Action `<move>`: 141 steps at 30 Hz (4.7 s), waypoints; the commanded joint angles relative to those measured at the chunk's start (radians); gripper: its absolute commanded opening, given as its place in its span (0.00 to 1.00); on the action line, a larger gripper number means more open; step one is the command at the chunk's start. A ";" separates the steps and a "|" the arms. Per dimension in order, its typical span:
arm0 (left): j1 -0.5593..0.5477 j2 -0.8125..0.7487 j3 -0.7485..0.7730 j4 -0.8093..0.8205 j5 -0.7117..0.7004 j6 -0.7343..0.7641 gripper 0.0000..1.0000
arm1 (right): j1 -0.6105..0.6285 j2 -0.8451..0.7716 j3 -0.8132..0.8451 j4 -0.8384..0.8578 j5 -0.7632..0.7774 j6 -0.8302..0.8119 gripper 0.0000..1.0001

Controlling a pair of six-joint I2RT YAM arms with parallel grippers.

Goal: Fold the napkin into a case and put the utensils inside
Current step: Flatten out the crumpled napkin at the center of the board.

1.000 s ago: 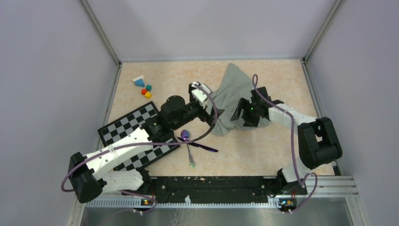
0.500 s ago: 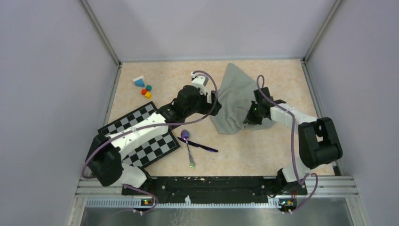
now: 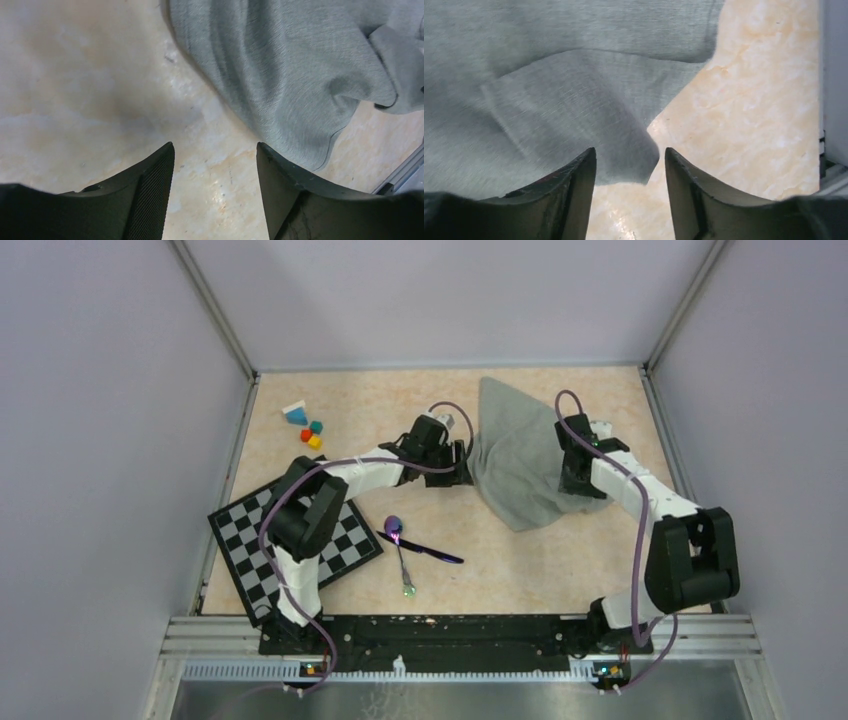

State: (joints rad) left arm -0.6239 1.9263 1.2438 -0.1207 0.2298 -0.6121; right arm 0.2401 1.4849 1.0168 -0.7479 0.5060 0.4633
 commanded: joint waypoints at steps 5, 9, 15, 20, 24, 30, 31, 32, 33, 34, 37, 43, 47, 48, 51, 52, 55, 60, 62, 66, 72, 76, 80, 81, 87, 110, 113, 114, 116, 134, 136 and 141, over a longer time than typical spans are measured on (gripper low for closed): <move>-0.043 0.149 0.191 0.023 0.067 -0.024 0.74 | 0.007 -0.151 -0.071 0.170 -0.310 -0.080 0.62; -0.065 0.220 0.267 -0.010 0.051 -0.026 0.70 | 0.036 -0.078 -0.044 0.123 -0.208 -0.103 0.62; -0.062 0.272 0.376 -0.065 0.030 0.016 0.32 | 0.138 -0.026 -0.040 0.096 -0.082 -0.097 0.63; -0.062 0.207 0.426 -0.127 0.013 0.060 0.04 | 0.147 0.002 -0.042 0.096 -0.055 -0.099 0.58; -0.062 0.108 0.365 -0.133 0.007 0.070 0.00 | 0.155 0.005 -0.043 0.110 -0.079 -0.096 0.56; -0.062 0.048 0.327 -0.145 0.038 0.063 0.00 | 0.202 0.011 -0.029 0.107 -0.090 -0.084 0.58; -0.062 0.045 0.327 -0.145 0.045 0.059 0.00 | 0.216 0.011 -0.027 0.111 -0.094 -0.083 0.59; -0.062 0.044 0.326 -0.145 0.050 0.056 0.00 | 0.225 0.014 -0.028 0.124 -0.106 -0.080 0.60; -0.062 0.042 0.326 -0.143 0.052 0.055 0.00 | 0.227 0.021 -0.031 0.139 -0.132 -0.073 0.60; -0.062 0.042 0.324 -0.144 0.051 0.057 0.00 | 0.228 0.031 -0.032 0.158 -0.157 -0.066 0.61; -0.062 0.039 0.323 -0.149 0.042 0.062 0.00 | 0.227 0.079 -0.032 0.191 -0.197 -0.036 0.61; -0.048 0.010 0.308 -0.172 0.025 0.072 0.00 | 0.189 0.143 -0.034 0.111 -0.012 0.062 0.35; -0.003 -0.034 0.271 -0.183 0.019 0.073 0.00 | 0.103 -0.007 -0.126 0.098 -0.009 0.077 0.09; 0.008 -0.047 0.261 -0.183 0.015 0.076 0.00 | 0.079 -0.054 -0.149 0.099 -0.020 0.077 0.09; 0.032 -0.074 0.243 -0.196 0.002 0.093 0.00 | 0.006 -0.197 -0.213 0.124 -0.071 0.080 0.08; 0.037 -0.078 0.242 -0.201 0.003 0.099 0.00 | -0.012 -0.239 -0.232 0.143 -0.091 0.081 0.08; 0.048 -0.075 0.253 -0.229 0.016 0.110 0.00 | -0.057 -0.322 -0.258 0.167 -0.146 0.119 0.00; 0.055 -0.078 0.319 -0.301 -0.014 0.146 0.00 | -0.101 -0.464 -0.309 0.262 -0.267 0.142 0.00; 0.055 -0.083 0.364 -0.341 -0.044 0.174 0.00 | -0.101 -0.509 -0.293 0.271 -0.265 0.126 0.00; 0.052 -0.054 0.448 -0.379 -0.050 0.245 0.05 | -0.101 -0.578 -0.231 0.238 -0.265 0.114 0.00; -0.078 0.258 0.943 -0.754 -0.153 0.392 0.37 | -0.102 -0.675 -0.196 0.018 -0.026 0.282 0.00; -0.118 0.196 0.835 -0.626 -0.011 0.412 0.51 | -0.102 -0.770 -0.246 0.004 0.066 0.328 0.00; -0.101 0.050 0.623 -0.470 0.004 0.369 0.70 | -0.103 -0.752 -0.243 0.021 0.071 0.302 0.00; -0.085 0.017 0.568 -0.445 0.001 0.360 0.72 | -0.103 -0.740 -0.236 0.025 0.070 0.288 0.00; 0.016 -0.126 0.207 -0.314 0.098 0.305 0.86 | -0.102 -0.692 -0.208 0.058 0.047 0.200 0.00; -0.352 -0.030 0.115 -0.549 -0.419 -0.115 0.50 | -0.102 -0.683 -0.240 0.138 -0.057 0.123 0.00; -0.359 0.000 0.133 -0.548 -0.403 -0.113 0.51 | -0.102 -0.687 -0.248 0.142 -0.064 0.121 0.00; -0.361 0.009 0.139 -0.548 -0.401 -0.112 0.52 | -0.101 -0.687 -0.250 0.145 -0.068 0.121 0.00; -0.369 0.019 0.144 -0.549 -0.398 -0.113 0.52 | -0.102 -0.689 -0.255 0.149 -0.074 0.122 0.00; -0.389 0.101 0.079 -0.617 -0.535 -0.137 0.25 | -0.102 -0.708 -0.287 0.117 -0.129 0.161 0.00; -0.388 0.095 0.064 -0.598 -0.537 -0.126 0.18 | -0.102 -0.711 -0.297 0.107 -0.136 0.171 0.00; -0.355 0.041 0.034 -0.566 -0.572 -0.078 0.01 | -0.102 -0.681 -0.289 0.076 -0.210 0.194 0.02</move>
State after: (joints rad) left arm -1.0157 1.9610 1.3560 -0.6662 -0.2562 -0.7349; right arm 0.1463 0.7872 0.7181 -0.6445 0.3676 0.6266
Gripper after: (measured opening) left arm 0.056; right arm 0.007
